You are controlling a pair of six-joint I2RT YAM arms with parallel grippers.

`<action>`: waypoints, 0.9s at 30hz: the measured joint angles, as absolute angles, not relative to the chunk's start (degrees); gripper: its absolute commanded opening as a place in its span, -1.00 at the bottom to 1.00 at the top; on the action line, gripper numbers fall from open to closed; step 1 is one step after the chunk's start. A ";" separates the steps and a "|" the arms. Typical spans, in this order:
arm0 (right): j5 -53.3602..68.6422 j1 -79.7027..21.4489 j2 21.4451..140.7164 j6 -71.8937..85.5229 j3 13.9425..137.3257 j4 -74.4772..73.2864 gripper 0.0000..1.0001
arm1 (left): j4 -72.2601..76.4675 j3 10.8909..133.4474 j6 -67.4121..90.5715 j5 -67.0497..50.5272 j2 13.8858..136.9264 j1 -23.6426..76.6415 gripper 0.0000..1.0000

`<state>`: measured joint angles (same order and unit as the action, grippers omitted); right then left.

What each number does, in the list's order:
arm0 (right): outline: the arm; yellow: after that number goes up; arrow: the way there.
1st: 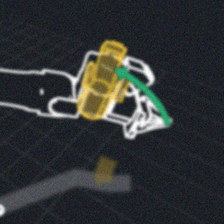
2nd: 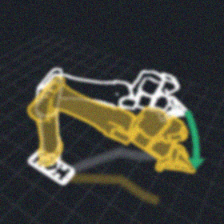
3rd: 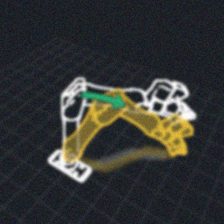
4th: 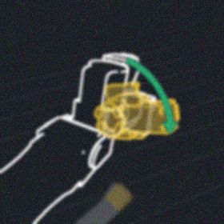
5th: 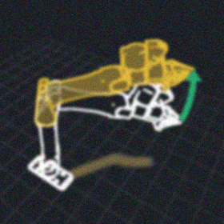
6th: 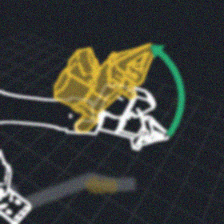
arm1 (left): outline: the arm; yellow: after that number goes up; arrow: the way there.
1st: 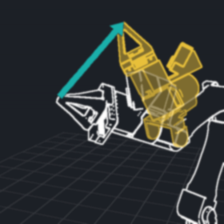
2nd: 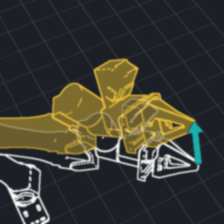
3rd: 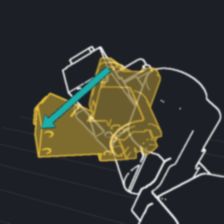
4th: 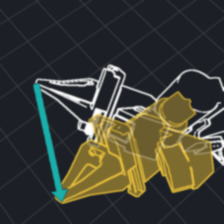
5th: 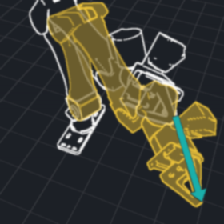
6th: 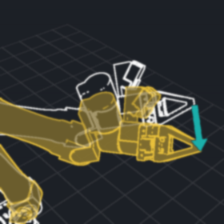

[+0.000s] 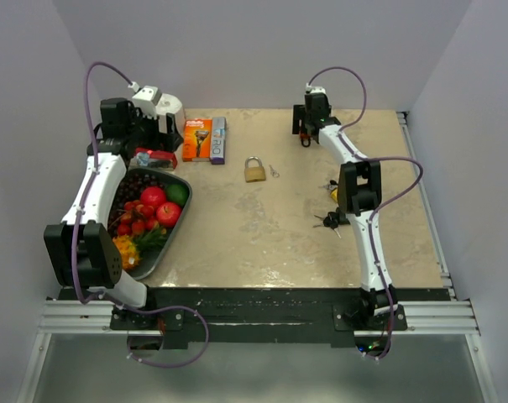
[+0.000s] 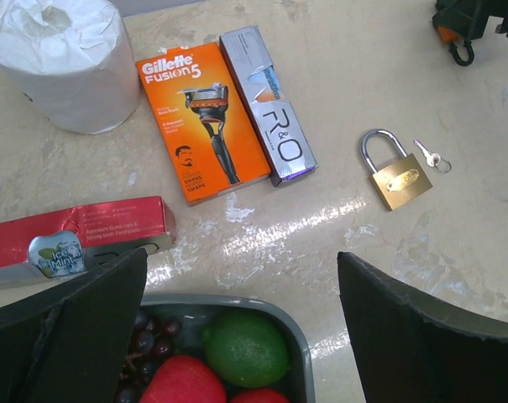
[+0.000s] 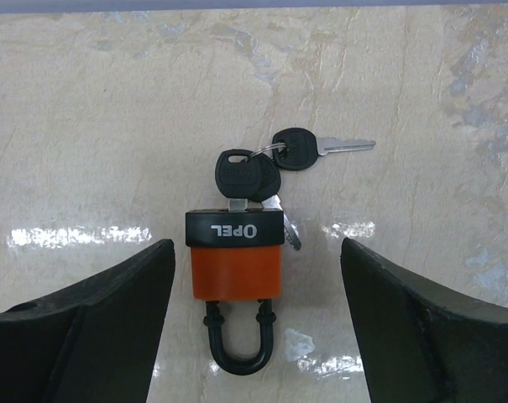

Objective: Lock with the key
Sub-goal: Pick up the lock from the center of the board.

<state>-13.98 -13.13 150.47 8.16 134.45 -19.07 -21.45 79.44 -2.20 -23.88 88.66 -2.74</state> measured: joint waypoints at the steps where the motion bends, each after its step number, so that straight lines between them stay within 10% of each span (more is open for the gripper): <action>1: -13.98 -13.10 150.50 8.27 134.74 -19.84 0.61 | -21.45 79.64 -2.20 -24.01 88.95 -3.01 0.98; 12: -13.87 -12.78 150.65 9.37 136.07 -26.63 0.47 | -21.12 81.62 -2.13 -25.82 91.44 -5.37 0.98; 27: -12.10 -12.69 150.76 9.52 136.66 -28.21 -0.23 | -20.62 82.94 -2.04 -28.58 92.33 -7.99 0.97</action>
<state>-12.10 -12.69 150.76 9.52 136.66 -28.21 -20.62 82.94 -2.04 -28.58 92.33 -7.99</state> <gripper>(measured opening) 0.452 0.988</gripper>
